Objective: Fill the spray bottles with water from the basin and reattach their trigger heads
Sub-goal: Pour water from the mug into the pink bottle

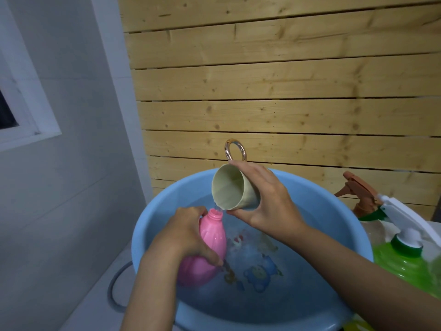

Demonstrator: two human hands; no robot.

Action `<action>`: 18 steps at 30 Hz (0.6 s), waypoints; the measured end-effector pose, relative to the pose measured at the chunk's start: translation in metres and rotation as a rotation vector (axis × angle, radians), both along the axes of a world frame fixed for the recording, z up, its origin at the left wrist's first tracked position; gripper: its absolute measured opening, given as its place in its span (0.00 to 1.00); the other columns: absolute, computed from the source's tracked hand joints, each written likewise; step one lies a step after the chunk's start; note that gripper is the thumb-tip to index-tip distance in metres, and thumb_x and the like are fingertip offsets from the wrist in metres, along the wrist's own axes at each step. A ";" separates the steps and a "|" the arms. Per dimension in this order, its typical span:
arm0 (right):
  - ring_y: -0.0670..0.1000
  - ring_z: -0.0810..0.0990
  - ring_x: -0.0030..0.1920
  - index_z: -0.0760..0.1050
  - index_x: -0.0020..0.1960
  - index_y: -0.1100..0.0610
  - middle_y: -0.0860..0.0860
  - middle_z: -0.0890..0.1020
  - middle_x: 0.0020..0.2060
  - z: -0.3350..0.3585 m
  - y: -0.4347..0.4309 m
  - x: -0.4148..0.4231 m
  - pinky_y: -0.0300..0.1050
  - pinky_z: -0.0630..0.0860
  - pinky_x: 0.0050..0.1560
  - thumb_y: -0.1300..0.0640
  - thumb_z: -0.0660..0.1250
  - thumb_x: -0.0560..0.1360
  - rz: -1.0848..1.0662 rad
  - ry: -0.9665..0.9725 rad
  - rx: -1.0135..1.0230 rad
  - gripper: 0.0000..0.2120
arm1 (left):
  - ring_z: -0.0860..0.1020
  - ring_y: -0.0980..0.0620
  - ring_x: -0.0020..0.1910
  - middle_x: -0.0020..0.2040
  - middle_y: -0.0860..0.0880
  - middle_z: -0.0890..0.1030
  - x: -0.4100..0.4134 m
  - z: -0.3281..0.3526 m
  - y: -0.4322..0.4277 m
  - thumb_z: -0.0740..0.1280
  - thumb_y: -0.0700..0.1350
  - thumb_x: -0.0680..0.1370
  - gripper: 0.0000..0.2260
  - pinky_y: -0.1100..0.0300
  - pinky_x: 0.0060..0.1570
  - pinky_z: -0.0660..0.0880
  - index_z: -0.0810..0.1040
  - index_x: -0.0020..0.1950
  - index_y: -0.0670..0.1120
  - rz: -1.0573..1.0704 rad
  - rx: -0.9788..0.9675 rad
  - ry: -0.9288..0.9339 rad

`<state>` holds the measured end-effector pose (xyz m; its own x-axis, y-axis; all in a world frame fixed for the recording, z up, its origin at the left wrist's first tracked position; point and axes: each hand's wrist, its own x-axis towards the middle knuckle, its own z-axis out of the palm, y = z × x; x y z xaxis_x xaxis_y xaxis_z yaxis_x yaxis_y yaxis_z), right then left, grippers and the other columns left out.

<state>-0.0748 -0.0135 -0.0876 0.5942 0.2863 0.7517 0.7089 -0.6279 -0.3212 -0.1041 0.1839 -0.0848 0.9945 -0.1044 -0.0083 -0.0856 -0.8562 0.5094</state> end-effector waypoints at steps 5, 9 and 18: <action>0.45 0.71 0.64 0.67 0.71 0.47 0.41 0.72 0.64 0.000 0.000 0.000 0.42 0.72 0.60 0.49 0.79 0.63 -0.011 -0.010 -0.015 0.40 | 0.76 0.52 0.46 0.46 0.56 0.75 -0.001 0.001 -0.001 0.83 0.53 0.50 0.33 0.53 0.46 0.79 0.75 0.51 0.53 -0.001 0.005 -0.001; 0.46 0.71 0.64 0.66 0.72 0.47 0.42 0.72 0.64 0.000 0.000 0.001 0.45 0.73 0.60 0.49 0.79 0.63 -0.004 -0.019 -0.037 0.40 | 0.76 0.53 0.45 0.47 0.55 0.75 -0.001 0.001 0.000 0.83 0.54 0.49 0.32 0.54 0.45 0.79 0.75 0.49 0.54 0.002 0.002 0.009; 0.47 0.71 0.64 0.66 0.72 0.48 0.43 0.72 0.65 -0.001 0.000 0.001 0.47 0.74 0.59 0.50 0.79 0.63 0.000 -0.029 -0.035 0.40 | 0.76 0.52 0.46 0.47 0.55 0.76 -0.001 0.001 -0.001 0.83 0.54 0.49 0.34 0.54 0.46 0.79 0.75 0.51 0.53 -0.007 0.011 0.010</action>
